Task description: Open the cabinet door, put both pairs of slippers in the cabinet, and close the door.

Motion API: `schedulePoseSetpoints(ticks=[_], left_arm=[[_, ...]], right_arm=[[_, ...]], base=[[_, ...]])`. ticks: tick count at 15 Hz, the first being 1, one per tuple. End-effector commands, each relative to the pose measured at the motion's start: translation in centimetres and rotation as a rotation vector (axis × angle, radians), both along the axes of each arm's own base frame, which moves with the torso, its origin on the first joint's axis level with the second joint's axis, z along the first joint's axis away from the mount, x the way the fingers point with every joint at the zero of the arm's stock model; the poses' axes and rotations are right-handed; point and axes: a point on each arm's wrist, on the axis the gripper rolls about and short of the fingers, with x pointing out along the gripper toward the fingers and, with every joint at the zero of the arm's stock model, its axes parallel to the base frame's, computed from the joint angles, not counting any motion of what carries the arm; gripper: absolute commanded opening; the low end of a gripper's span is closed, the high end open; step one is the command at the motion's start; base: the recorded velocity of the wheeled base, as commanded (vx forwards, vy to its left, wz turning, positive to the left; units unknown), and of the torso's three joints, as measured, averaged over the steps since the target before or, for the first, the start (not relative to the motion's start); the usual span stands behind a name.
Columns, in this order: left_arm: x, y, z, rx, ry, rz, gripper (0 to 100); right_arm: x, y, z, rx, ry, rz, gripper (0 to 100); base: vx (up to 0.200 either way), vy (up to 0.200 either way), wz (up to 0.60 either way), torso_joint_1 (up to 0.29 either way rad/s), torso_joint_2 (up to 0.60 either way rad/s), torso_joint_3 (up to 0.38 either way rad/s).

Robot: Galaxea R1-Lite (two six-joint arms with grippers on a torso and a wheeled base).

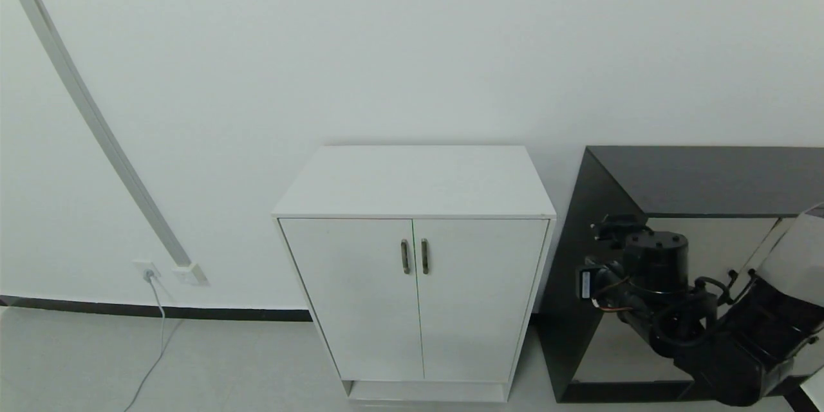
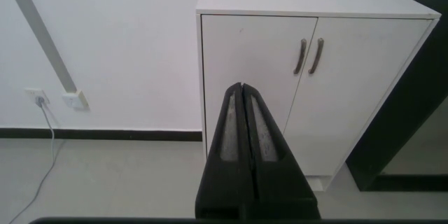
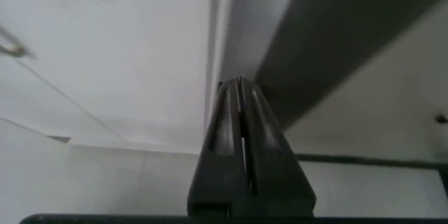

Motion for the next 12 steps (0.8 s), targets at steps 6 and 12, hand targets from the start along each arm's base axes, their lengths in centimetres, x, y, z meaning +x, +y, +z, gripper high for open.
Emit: schedulePoseSetpoints(ticks=[6, 12], left_arm=[[0.0, 0.0, 0.0, 0.000, 0.001, 0.001, 0], [0.0, 0.0, 0.0, 0.000, 0.001, 0.001, 0]], right_arm=[[-7.1, -4.3, 2.7, -0.001, -0.008, -0.035, 0], [-12.3, -7.1, 3.0, -0.024, 0.003, -0.066, 0]], base=[[0.000, 0.000, 0.00, 0.000, 0.00, 0.000], [0.000, 0.000, 0.00, 0.000, 0.00, 0.000]])
